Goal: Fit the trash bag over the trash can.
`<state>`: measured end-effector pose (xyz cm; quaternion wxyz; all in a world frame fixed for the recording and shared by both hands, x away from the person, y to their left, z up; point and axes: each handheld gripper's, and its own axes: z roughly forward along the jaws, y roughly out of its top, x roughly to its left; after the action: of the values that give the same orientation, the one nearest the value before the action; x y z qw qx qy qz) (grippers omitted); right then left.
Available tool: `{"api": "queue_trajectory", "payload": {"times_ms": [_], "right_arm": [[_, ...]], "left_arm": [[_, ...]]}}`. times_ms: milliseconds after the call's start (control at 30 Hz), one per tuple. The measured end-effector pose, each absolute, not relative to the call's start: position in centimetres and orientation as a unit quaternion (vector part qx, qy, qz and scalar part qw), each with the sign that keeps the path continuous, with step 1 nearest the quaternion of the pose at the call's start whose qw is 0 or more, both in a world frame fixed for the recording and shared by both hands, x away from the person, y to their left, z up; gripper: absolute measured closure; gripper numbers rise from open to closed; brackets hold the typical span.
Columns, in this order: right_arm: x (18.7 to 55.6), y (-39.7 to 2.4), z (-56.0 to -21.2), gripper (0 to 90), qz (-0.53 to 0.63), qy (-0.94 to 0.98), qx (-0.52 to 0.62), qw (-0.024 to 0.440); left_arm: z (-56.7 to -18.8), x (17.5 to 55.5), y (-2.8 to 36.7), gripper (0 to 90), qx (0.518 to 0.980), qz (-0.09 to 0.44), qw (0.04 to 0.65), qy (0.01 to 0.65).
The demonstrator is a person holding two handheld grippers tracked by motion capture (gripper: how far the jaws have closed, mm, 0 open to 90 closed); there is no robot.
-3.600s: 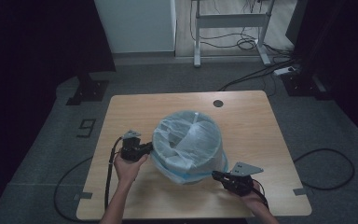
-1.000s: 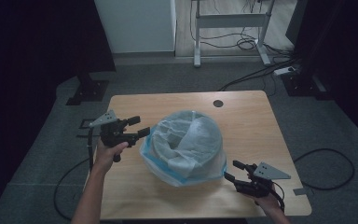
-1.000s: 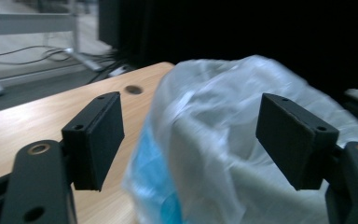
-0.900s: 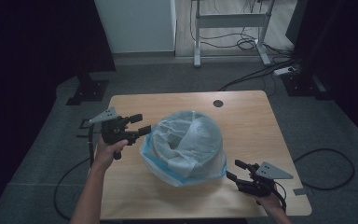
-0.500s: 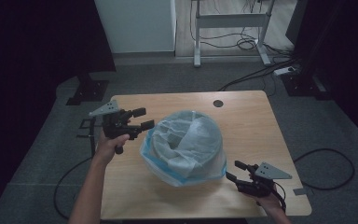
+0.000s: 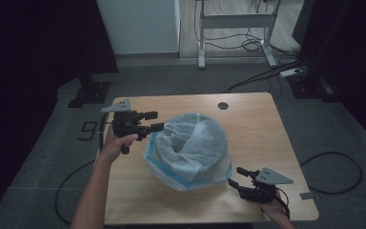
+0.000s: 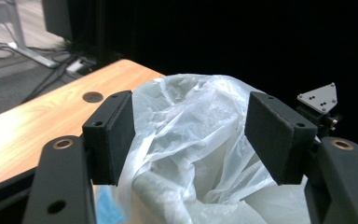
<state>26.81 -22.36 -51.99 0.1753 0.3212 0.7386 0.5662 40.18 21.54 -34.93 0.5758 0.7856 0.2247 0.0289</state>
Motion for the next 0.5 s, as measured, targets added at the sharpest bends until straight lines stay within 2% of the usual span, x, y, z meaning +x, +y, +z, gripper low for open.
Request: {"api": "queue_trajectory", "payload": {"times_ms": [500], "right_arm": [[26.7, -22.6, -51.8, 39.7, 0.569, 0.735, 0.323, 0.178]], "left_arm": [[-34.8, 41.9, 15.6, 35.0, 0.831, -0.013, 0.528, 0.173]]}}
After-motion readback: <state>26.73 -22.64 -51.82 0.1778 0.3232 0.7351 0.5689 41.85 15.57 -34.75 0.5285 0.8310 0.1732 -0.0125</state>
